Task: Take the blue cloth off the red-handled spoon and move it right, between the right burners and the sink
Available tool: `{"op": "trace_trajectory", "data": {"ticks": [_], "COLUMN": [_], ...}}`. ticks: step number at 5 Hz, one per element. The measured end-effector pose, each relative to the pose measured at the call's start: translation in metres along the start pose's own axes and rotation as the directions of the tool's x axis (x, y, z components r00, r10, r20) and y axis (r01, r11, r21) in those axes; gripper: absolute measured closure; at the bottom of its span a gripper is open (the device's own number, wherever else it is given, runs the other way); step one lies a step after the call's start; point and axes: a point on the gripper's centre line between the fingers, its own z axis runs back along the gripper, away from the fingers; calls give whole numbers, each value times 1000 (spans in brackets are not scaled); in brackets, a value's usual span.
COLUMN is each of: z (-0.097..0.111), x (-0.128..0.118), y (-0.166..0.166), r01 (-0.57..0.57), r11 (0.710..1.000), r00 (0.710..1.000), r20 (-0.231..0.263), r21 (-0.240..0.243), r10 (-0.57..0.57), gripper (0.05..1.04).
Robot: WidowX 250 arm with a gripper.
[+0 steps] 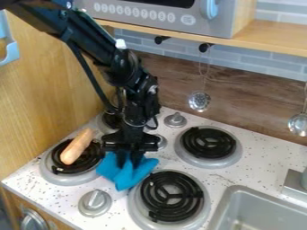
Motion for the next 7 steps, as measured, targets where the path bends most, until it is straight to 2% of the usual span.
{"op": "trace_trajectory", "data": {"ticks": [1, 2, 4, 5, 7], "z": [2, 6, 24, 23, 25], "x": [0, 4, -4, -13, -28], "y": [-4, -9, -44, -49, -85], "r01": [1, -10, 34, 58, 110], "r11": [1000, 1000, 995, 993, 984], "r00": [1000, 1000, 999, 998, 993], "r20": [-7, 1, 9, -6, -14], "r21": [-16, -30, -95, -105, -137], "r10": [-1, 10, -33, -59, -113], "gripper": [896, 943, 963, 963, 963]}}
